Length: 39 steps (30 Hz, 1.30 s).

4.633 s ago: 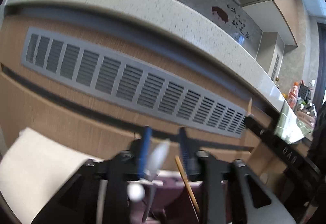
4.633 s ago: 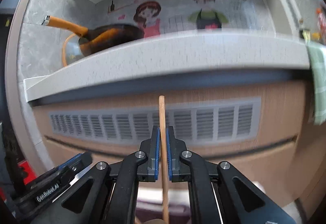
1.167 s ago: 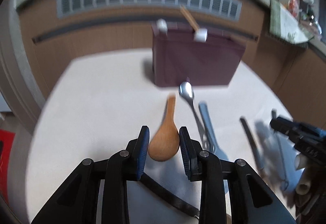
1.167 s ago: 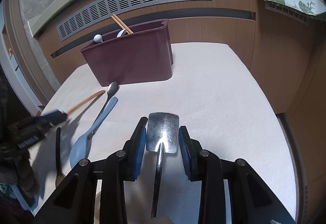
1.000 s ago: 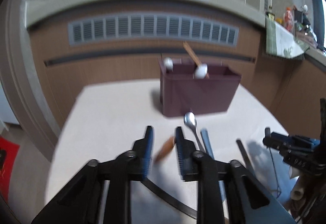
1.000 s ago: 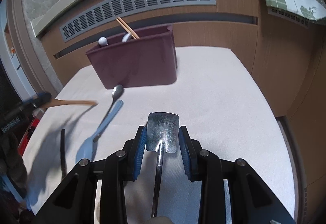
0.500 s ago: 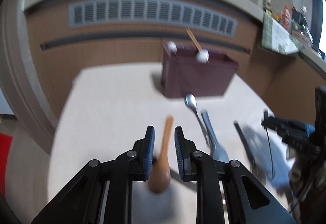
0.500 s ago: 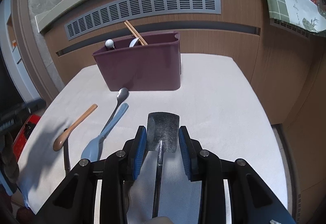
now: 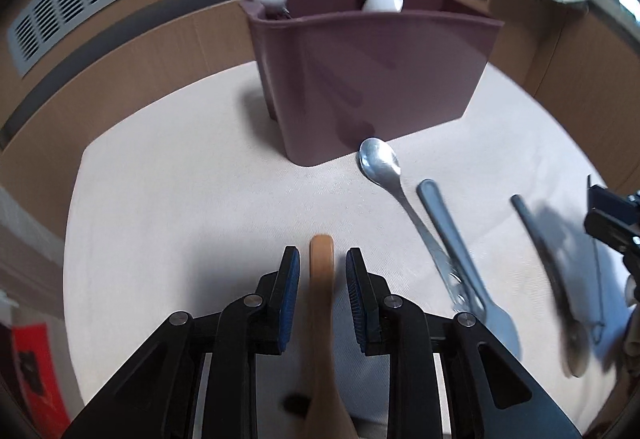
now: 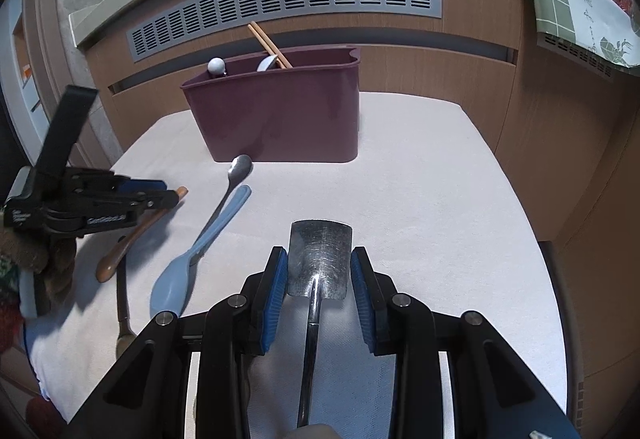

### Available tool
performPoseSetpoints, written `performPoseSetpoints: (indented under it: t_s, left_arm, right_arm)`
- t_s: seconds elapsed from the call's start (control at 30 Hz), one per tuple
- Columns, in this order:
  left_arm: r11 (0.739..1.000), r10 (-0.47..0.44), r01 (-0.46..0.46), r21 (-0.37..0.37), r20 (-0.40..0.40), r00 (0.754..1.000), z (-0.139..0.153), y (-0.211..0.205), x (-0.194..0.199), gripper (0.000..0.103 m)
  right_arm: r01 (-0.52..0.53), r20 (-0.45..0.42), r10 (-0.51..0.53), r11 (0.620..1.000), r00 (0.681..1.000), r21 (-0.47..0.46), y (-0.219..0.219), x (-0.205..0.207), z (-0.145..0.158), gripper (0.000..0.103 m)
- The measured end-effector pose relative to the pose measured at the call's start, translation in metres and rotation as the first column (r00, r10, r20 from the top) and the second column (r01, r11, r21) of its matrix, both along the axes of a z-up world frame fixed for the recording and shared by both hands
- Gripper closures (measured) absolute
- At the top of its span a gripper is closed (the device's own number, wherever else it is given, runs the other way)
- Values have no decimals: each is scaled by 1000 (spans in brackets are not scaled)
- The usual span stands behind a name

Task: Organize utensils
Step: 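Grasp the wooden spoon by its handle with the left tool while the right tool holds the turner, then lift the wooden spoon and turner over the maroon holder and open both tools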

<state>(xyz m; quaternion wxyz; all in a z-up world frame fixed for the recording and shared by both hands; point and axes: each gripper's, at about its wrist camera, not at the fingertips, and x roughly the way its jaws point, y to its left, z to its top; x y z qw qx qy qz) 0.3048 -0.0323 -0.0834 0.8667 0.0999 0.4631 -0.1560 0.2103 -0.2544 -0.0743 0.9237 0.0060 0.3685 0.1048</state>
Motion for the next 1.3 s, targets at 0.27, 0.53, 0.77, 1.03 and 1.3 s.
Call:
performPoseSetpoints:
  t_s: [0.27, 0.53, 0.77, 1.03, 1.3]
  left_arm:
    - [999, 15, -16, -32, -34, 999, -4, 1, 8, 79]
    - [999, 28, -31, -43, -62, 998, -9, 9, -3, 79]
    - [985, 53, -55, -161, -14, 998, -3, 10, -16, 91]
    - [925, 136, -50, -377, 207, 969, 73, 29, -62, 91]
    - [918, 150, -32, -395, 272, 951, 96, 31, -66, 91]
  right_arm:
    - [-2, -18, 2, 1000, 1000, 7, 1, 5, -7, 73]
    - [-2, -4, 2, 1000, 1000, 9, 1, 3, -5, 73]
    - [-1, 18, 1, 1000, 1000, 15, 0, 0, 0, 73]
    - [9, 51, -11, 999, 999, 40, -4, -1, 14, 73]
    - [4, 102, -7, 1000, 995, 25, -1, -6, 30, 74]
